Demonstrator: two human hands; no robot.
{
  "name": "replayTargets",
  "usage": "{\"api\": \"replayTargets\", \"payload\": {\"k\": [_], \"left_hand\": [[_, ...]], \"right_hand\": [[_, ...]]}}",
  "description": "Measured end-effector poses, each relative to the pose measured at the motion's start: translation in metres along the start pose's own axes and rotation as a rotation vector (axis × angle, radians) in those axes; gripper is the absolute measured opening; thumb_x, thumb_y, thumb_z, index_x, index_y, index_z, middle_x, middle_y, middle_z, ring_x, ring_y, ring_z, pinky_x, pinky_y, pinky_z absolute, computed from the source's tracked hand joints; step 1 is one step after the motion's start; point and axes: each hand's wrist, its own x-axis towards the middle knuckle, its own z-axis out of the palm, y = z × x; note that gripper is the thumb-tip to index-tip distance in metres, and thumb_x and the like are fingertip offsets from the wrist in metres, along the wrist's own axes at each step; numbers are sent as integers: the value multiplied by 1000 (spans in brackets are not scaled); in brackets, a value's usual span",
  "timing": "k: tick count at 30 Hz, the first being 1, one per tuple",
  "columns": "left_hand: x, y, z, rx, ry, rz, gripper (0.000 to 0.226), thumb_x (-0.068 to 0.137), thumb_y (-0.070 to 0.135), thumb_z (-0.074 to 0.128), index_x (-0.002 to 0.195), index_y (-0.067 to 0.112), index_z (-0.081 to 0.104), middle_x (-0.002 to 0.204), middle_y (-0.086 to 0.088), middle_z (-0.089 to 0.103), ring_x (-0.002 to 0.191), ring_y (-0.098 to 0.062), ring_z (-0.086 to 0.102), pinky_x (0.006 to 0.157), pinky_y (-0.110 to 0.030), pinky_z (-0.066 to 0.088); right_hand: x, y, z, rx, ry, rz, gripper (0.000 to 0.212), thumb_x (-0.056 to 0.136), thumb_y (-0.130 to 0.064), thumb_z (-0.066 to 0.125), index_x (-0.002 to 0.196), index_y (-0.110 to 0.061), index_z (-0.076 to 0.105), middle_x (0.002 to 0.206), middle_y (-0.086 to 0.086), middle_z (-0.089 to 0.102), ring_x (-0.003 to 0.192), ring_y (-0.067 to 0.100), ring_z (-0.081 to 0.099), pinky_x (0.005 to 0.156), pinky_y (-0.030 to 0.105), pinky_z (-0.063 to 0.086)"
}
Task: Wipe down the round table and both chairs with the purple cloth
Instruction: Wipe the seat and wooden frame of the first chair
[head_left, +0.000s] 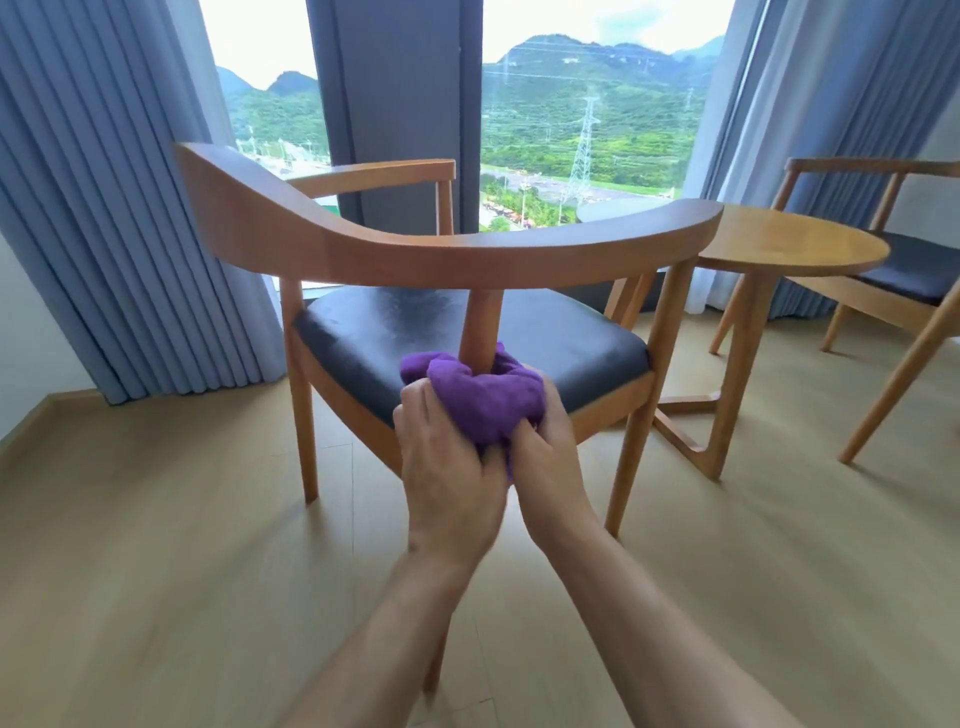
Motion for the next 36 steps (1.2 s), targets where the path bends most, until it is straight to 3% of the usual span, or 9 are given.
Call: {"api": "replayTargets", "payload": {"k": [3,7,11,15,19,23,27,30,36], "left_hand": [[-4,22,21,-101,-23,97,36,87,15,65,122,13,55,111,2,55,103,-14,56,89,-25,50],[8,45,70,-285,-159,-42,39,88,10,69,122,21,52,113,7,53,102,-7,57,87,-15,50],[34,54,134,-376,-237,-168,27,90,9,66,110,23,54,107,4,52,93,4,53,74,-5,46],[50,57,195,-373,-226,-215,27,87,3,64,110,16,58,109,-1,51,94,-6,55,83,-16,50],[66,58,250,-353,-172,-244,34,84,-1,64,115,8,57,113,-5,50,95,-8,52,85,-16,49],[100,67,293,-316,-134,-273,44,82,-3,61,124,7,55,123,-10,49,111,-17,50,101,-22,41],[128,72,310,-384,-42,-203,36,79,-4,62,109,16,64,97,9,59,89,2,54,83,-6,39],[137,65,316,-398,-84,-172,30,81,3,65,92,31,65,82,22,62,75,15,61,65,0,42],[115,45,326,-338,-177,-196,18,76,24,62,90,35,58,73,29,67,74,21,60,60,2,42]], "right_hand": [[-5,-11,-22,148,107,-21,41,86,-31,59,124,-15,61,114,3,71,108,20,67,92,33,56],[13,-19,-58,102,350,-46,36,85,-12,58,121,-17,61,116,7,68,109,24,66,94,43,57],[52,-24,-94,68,519,-94,39,82,-2,62,119,-14,58,110,6,69,97,16,70,75,22,57],[93,-17,-138,1,569,-59,42,81,-3,65,119,-21,57,111,3,69,96,15,70,80,30,61],[136,-7,-180,-79,554,-53,50,77,-4,66,123,-22,57,114,2,69,102,16,68,90,38,59],[192,-6,-213,-99,434,-69,56,77,-1,66,129,-19,54,123,5,64,111,20,63,97,43,55],[245,-14,-233,-163,209,-108,61,78,1,62,135,-18,52,126,8,62,116,23,61,100,46,53],[267,-9,-247,-129,1,-73,54,82,0,59,133,-16,55,120,10,67,112,24,65,99,51,53],[259,40,-257,-83,-102,-34,45,86,-15,56,131,-19,55,118,6,67,110,20,66,98,44,54]]}}
